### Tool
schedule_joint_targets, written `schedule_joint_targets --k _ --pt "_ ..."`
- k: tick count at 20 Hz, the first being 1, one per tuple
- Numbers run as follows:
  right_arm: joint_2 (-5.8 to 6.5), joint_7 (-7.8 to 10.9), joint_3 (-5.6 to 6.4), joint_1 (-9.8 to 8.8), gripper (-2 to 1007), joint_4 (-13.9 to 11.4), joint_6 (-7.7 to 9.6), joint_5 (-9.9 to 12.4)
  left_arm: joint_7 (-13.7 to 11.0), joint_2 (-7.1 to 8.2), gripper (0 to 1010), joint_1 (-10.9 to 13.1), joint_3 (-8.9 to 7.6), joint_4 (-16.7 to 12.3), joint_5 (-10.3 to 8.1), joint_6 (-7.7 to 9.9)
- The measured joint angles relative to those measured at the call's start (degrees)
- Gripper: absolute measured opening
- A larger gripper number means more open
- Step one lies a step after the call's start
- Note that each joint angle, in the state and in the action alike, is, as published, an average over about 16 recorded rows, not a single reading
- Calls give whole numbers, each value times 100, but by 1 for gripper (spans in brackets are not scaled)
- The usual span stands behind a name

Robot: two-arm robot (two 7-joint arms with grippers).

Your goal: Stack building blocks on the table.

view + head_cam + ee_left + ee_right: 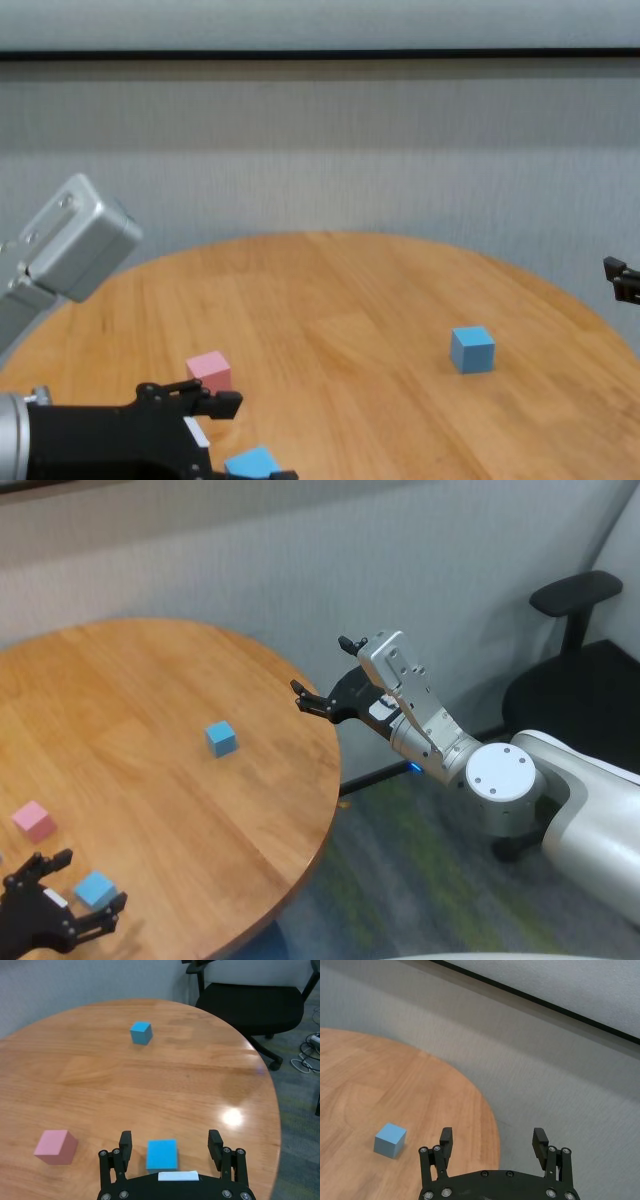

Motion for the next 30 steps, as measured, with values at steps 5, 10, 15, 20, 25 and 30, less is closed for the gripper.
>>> schedule_joint_targets --k 5,10,15,20,25,30 --pt "0 0 0 0 1005 0 0 0 -95 -119 1002 -119 -34 223 -5 17" --pt "0 0 0 0 1005 0 0 0 -152 -212 1002 -211 -25 409 35 15" --pt "0 0 0 0 1005 0 0 0 -173 -289 1002 -272 15 569 124 -7" --pt "0 0 0 0 1004 0 0 0 -170 -360 1002 -318 57 714 231 -40" --pt "0 0 0 0 1004 0 0 0 -170 -419 1002 -356 77 825 309 -55" --pt "0 0 0 0 1004 0 0 0 -173 -453 1002 -378 76 883 345 -50"
